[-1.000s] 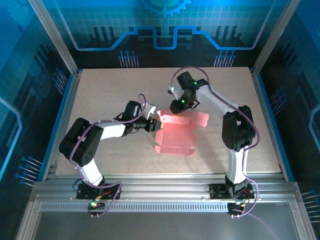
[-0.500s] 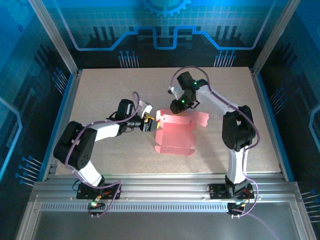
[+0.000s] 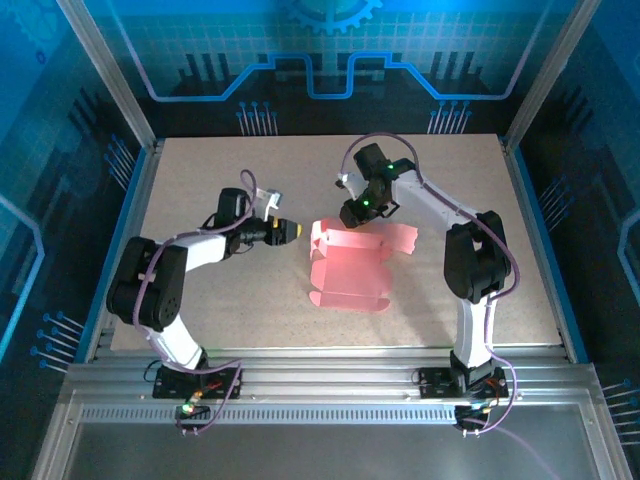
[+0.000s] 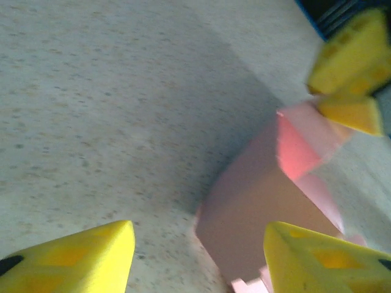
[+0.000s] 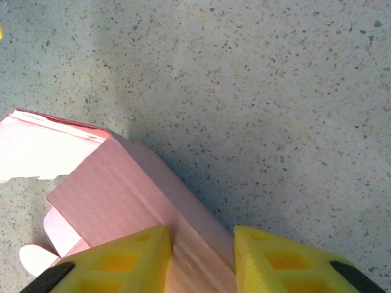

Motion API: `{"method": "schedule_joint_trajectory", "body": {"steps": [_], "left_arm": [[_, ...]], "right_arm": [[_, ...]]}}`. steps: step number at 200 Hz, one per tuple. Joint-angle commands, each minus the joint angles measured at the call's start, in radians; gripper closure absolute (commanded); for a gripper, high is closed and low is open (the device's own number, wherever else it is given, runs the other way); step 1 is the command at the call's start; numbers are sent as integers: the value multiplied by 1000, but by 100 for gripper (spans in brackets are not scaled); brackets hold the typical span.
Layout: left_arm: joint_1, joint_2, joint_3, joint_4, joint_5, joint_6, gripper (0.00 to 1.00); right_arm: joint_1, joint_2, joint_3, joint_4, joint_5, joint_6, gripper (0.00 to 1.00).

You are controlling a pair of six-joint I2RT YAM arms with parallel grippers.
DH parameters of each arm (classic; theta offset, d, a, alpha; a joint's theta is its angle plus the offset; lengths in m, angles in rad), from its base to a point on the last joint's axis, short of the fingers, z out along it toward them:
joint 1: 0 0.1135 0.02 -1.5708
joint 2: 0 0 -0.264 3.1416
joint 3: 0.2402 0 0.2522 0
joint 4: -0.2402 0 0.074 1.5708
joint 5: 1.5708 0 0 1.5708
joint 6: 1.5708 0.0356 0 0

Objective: Fold the paper box

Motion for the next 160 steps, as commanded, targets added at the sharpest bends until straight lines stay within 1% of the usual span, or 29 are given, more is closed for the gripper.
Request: {"method": "schedule_joint_trajectory", "body": {"steps": [1, 10, 22, 47, 67, 90, 107, 124, 151, 160], "left_arm": [[-44, 42, 78, -126, -152, -31, 42], [-72, 66, 126, -200, -179, 18, 42], [-106, 97, 175, -253, -174, 81, 41], [-143, 124, 202, -238, -93, 111, 40], [-146, 123, 193, -212, 4, 132, 40], [-146, 119, 196, -253, 58, 182, 41], [-145, 130, 197, -242, 78, 166, 41], [-147, 154, 206, -226, 103, 136, 44], [-153, 149, 173, -140, 158, 102, 47], [-153, 146, 162, -115, 167, 85, 49]], "right_arm": [[16, 41, -33, -100, 32, -11, 66], [16, 42, -31, -102, 29, -11, 66], [16, 44, -28, -102, 27, -10, 66], [16, 45, -28, -105, 30, -10, 66], [15, 42, -32, -105, 32, -11, 66], [15, 42, -34, -102, 31, -12, 66], [15, 44, -31, -101, 28, -9, 66], [16, 45, -28, -100, 26, -9, 66], [16, 47, -30, -102, 27, -10, 66], [16, 47, -30, -100, 26, -8, 66]]}}
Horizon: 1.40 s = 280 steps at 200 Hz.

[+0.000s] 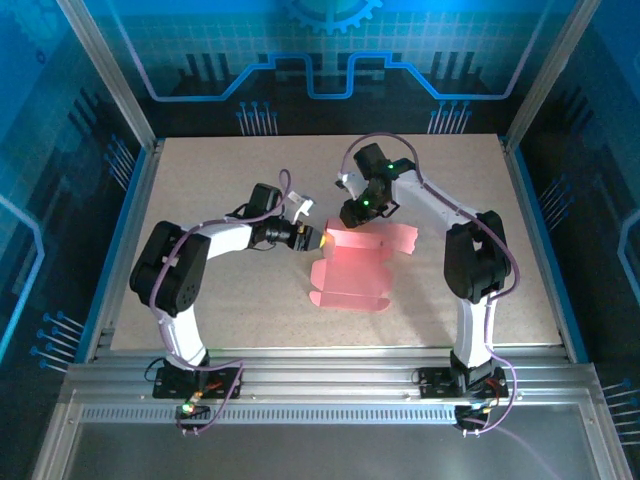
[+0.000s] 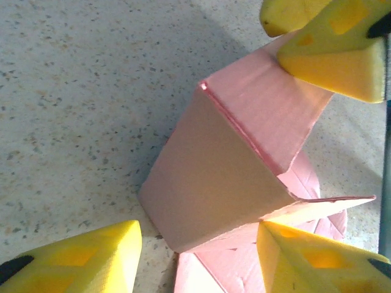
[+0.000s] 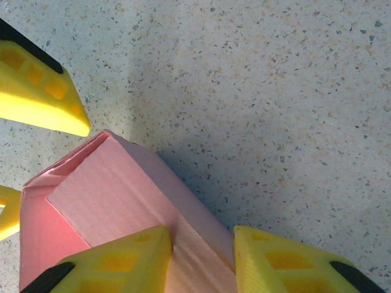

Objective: Fold the paper box

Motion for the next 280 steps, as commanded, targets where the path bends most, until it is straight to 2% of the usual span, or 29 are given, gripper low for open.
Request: {"method": "schedule_joint_trajectory", "body": {"steps": [1, 13, 39, 77, 116, 138, 153, 194, 224, 280], "left_arm": [[-6, 5, -22, 83, 88, -36, 50], [-8, 7, -35, 117, 88, -67, 56], [-22, 8, -78, 222, 71, -126, 60], [-64, 6, -143, 339, -42, -174, 71], [-129, -16, -213, 459, -211, -186, 69], [-158, -22, -228, 485, -271, -184, 70], [-168, -29, -234, 485, -300, -170, 67], [-171, -45, -241, 424, -311, -98, 54], [-171, -37, -232, 410, -313, -90, 53], [-171, -33, -229, 413, -314, -84, 53]], "right_arm": [[16, 47, -30, -100, 26, -7, 66], [16, 48, -30, -98, 23, -8, 66], [16, 50, -28, -98, 21, -6, 66], [18, 50, -29, -98, 20, -5, 66], [18, 48, -33, -95, 11, -4, 66], [19, 50, -35, -92, 6, -2, 66], [19, 48, -36, -90, 7, 0, 66], [18, 50, -34, -90, 1, 10, 65], [10, 68, 10, -124, -19, 8, 58], [-18, 54, 41, -137, -113, -14, 57]]}}
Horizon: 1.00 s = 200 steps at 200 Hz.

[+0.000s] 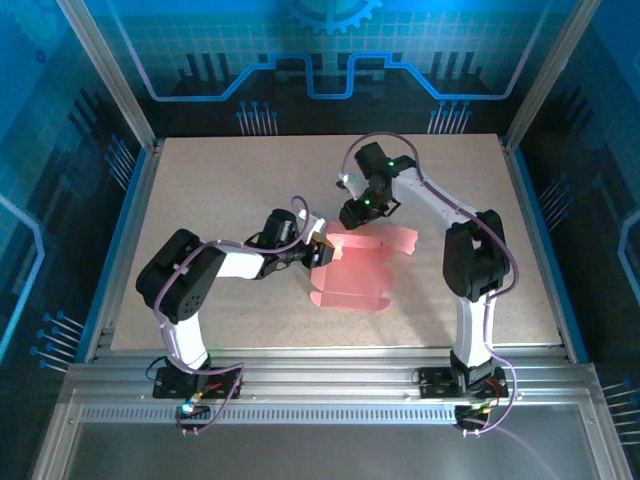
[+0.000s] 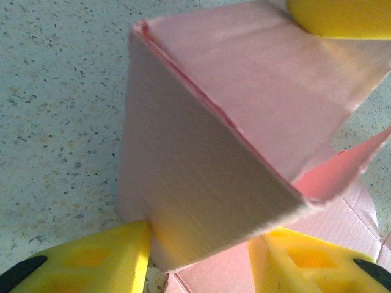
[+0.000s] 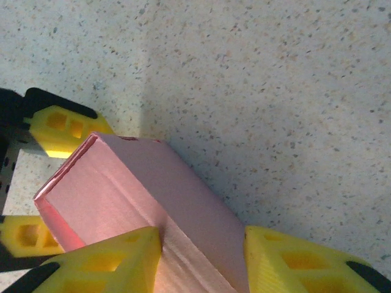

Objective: Fold the paper box

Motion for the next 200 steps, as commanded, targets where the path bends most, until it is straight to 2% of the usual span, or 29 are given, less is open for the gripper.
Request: {"method": "schedule_joint_trajectory", "body": {"steps": [1, 68, 105, 155, 200], "left_arm": [[-8, -15, 1, -8, -10, 31, 53], [-8, -14, -3, 3, -13, 39, 53], [-8, -13, -9, 17, -12, 38, 51], [-8, -1, -21, 79, -38, -1, 61], [-17, 10, -36, 114, -74, -17, 61]], "right_arm": [[-9, 41, 6, -64, -73, -13, 57], [-34, 35, -1, -38, -209, -7, 53], [-54, 57, 26, -53, -232, -16, 50], [-58, 59, 10, -42, -251, -16, 52], [-76, 50, 0, -19, -338, -3, 52]]}}
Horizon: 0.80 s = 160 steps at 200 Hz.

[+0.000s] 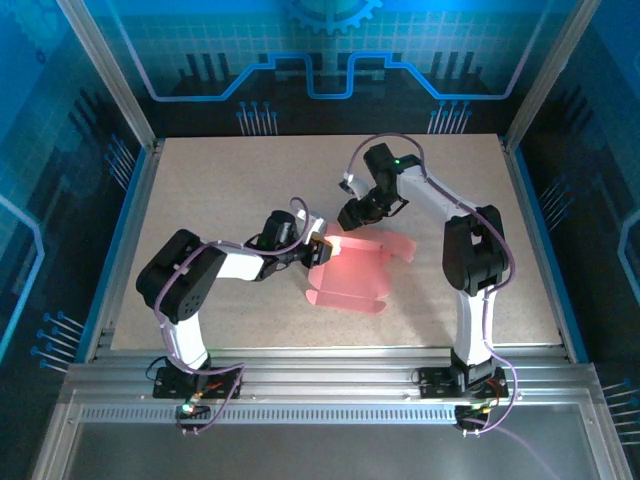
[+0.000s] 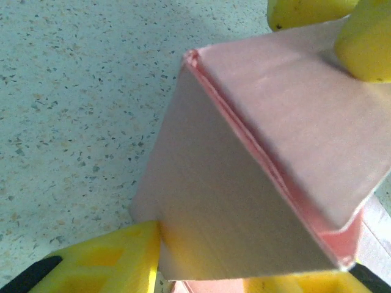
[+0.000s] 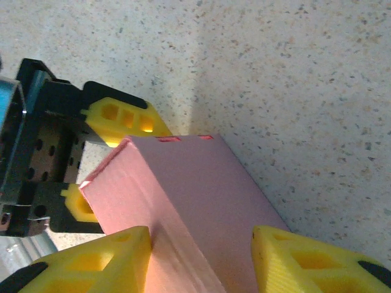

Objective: Fold the paper box

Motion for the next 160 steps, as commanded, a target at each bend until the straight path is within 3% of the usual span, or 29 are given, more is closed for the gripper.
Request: {"method": "schedule_joint_trajectory", "body": {"steps": [1, 38, 128, 160], "left_arm": [[-13, 9, -18, 65, -30, -14, 61], [-23, 6, -19, 83, -68, -34, 62], [-73, 19, -20, 132, -199, -86, 83], [-82, 23, -29, 163, -220, -89, 85]], "right_arm": [[-18, 8, -5, 2, -74, 4, 52], [-20, 5, -17, 0, -72, 1, 52], [-4, -54, -122, 77, -91, 61, 58], [6, -81, -167, 120, -91, 98, 59]]}}
